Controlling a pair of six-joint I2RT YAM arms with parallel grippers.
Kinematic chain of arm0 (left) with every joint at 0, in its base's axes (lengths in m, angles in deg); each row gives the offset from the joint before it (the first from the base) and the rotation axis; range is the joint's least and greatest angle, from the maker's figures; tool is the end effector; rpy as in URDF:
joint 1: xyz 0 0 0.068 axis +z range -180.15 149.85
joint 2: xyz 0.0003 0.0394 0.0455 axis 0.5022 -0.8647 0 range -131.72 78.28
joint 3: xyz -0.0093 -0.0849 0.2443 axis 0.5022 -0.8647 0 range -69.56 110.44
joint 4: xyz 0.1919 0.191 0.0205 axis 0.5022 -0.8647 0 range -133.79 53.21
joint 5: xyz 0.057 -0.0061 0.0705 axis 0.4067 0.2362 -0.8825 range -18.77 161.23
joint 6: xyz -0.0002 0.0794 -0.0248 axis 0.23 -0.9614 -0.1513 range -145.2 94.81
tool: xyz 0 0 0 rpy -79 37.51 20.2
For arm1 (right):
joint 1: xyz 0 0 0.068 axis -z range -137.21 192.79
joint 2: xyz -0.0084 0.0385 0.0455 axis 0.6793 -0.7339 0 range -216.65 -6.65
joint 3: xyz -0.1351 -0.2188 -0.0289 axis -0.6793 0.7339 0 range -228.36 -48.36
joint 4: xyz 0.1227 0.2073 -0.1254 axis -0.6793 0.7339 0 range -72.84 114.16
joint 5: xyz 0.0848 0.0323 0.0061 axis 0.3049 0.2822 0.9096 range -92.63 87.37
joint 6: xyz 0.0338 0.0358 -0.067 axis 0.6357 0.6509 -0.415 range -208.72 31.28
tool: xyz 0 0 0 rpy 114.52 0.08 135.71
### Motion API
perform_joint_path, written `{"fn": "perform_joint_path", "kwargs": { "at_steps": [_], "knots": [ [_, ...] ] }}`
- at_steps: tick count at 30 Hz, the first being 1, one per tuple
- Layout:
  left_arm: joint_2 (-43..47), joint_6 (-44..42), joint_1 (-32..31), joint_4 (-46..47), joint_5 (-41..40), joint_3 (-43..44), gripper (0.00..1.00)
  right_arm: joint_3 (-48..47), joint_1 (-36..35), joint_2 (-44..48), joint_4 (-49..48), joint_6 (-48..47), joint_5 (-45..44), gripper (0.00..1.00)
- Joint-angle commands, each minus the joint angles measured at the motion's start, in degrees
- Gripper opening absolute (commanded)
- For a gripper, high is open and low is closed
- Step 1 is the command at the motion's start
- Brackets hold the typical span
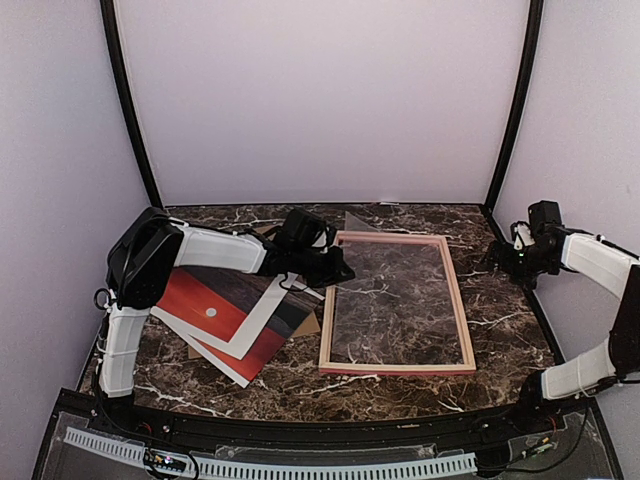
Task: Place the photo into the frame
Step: Place the glass panel in the frame body.
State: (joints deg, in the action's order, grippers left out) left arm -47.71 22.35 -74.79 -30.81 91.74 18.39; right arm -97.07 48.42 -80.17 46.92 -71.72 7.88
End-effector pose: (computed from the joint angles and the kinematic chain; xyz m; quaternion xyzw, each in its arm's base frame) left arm 0.3559 -0.3872 0.1296 0.0643 0.8629 -0.4514 0.2182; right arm 0.2907 -0.0153 0.1813 0.1588 0.9356 0.1168 0.2929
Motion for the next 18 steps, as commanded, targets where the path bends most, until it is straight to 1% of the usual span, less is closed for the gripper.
{"fn": "perform_joint_path", "kwargs": {
  "at_steps": [1, 5, 9, 18],
  "knots": [
    [2.7, 0.4, -1.0, 1.1, 1.4, -0.6, 0.00, 0.5, -0.5, -0.3, -1.2, -0.4, 0.1, 0.99],
    [2.4, 0.7, -1.1, 1.3, 1.7, -0.5, 0.00, 0.4, -1.0, -0.4, -1.2, -0.3, 0.3, 0.99],
    [2.2, 0.7, -1.2, 1.3, 1.7, -0.4, 0.03, 0.1, -2.7, -0.8, -1.7, 0.0, 0.5, 0.99],
    [2.2, 0.8, -1.4, 0.7, 1.7, -0.4, 0.15, -1.8, -11.6, -4.5, -4.9, 2.1, 1.5, 0.99]
  ]
}}
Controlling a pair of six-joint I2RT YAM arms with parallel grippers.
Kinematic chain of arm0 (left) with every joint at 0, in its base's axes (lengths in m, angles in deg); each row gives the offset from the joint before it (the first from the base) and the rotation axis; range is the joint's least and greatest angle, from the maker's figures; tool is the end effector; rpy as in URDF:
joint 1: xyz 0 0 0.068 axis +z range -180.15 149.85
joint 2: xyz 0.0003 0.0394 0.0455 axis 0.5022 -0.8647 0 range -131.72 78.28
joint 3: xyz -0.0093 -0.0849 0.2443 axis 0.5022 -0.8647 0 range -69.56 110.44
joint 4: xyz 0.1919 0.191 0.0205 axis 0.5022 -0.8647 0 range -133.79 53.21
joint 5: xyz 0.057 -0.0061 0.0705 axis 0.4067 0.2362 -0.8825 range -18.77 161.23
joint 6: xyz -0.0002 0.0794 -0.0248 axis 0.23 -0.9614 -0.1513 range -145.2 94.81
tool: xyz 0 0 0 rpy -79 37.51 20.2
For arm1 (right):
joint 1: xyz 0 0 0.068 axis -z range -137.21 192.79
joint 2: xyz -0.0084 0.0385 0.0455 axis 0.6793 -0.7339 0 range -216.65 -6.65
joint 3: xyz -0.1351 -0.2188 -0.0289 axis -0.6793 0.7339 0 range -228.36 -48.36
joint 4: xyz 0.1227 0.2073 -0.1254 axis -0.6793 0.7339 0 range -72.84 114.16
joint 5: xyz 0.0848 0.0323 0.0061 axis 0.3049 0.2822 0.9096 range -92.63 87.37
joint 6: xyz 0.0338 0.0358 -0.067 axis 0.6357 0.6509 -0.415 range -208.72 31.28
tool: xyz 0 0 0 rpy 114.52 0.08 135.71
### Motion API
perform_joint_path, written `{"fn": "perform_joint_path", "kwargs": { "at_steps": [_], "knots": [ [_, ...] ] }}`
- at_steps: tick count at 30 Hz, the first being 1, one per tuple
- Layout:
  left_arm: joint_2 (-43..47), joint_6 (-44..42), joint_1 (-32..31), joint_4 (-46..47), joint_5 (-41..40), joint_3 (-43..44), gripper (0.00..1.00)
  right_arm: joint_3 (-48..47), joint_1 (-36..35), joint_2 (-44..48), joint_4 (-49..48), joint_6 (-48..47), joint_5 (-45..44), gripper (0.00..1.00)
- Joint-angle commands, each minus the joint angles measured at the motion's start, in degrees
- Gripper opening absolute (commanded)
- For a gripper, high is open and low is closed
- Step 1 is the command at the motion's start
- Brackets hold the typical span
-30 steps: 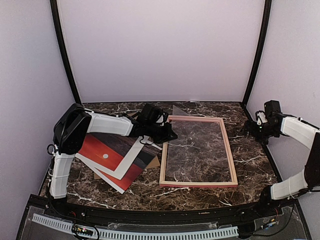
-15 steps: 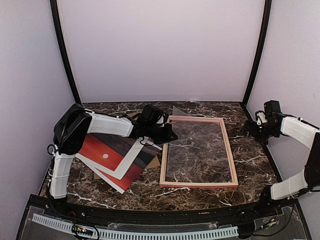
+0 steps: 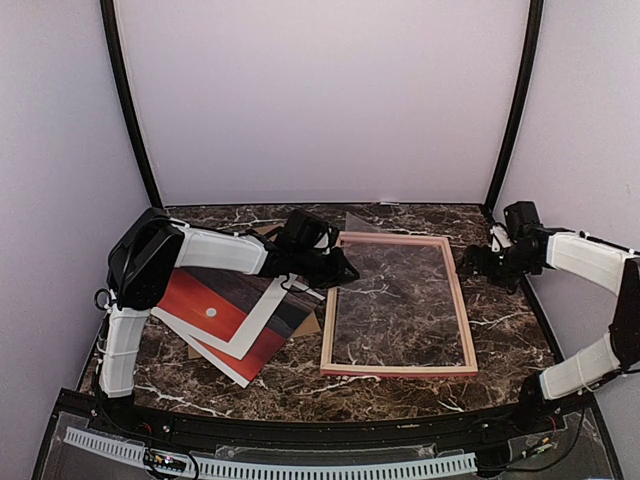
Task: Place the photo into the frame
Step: Place the glass panel in the frame body.
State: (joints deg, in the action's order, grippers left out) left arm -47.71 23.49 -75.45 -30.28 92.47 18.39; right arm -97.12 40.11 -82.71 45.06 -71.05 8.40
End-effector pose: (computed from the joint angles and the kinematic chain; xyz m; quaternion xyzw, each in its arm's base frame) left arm 0.3511 -0.3921 0.1308 0.0646 0.8600 -0.4607 0.2097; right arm 0.2966 0.0278 0.1723 0.0954 0.9454 0.1428 0.2768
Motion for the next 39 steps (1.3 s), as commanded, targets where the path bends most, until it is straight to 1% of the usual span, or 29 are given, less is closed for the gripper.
{"fn": "perform_joint_path", "kwargs": {
  "at_steps": [1, 7, 15, 22, 25, 39],
  "knots": [
    [2.2, -0.3, -0.7, 0.1, 1.0, -0.4, 0.17, -2.1, -4.4, -2.6, -3.5, 1.7, 0.9, 0.99],
    [2.2, -0.5, -0.8, -0.3, 0.9, -0.4, 0.33, -5.4, -10.9, -8.6, -5.7, 3.2, 0.7, 0.99],
    [2.2, -0.7, -0.9, -0.9, 0.9, -0.5, 0.45, -11.1, -17.0, -17.5, -7.4, 3.4, 2.1, 0.96],
    [2.2, -0.9, -1.0, -1.4, 0.6, -0.8, 0.51, -15.5, -21.0, -24.7, -8.2, 2.5, 6.3, 0.95],
    [2.2, -1.1, -1.0, -1.8, 0.4, -0.7, 0.52, -15.8, -21.7, -26.7, -8.6, 2.8, 7.1, 0.95],
    [2.7, -3.7, -1.0, -5.8, -1.6, 0.7, 0.60, -12.3, -21.8, -28.1, -10.2, 3.2, 7.6, 0.93]
  ]
}}
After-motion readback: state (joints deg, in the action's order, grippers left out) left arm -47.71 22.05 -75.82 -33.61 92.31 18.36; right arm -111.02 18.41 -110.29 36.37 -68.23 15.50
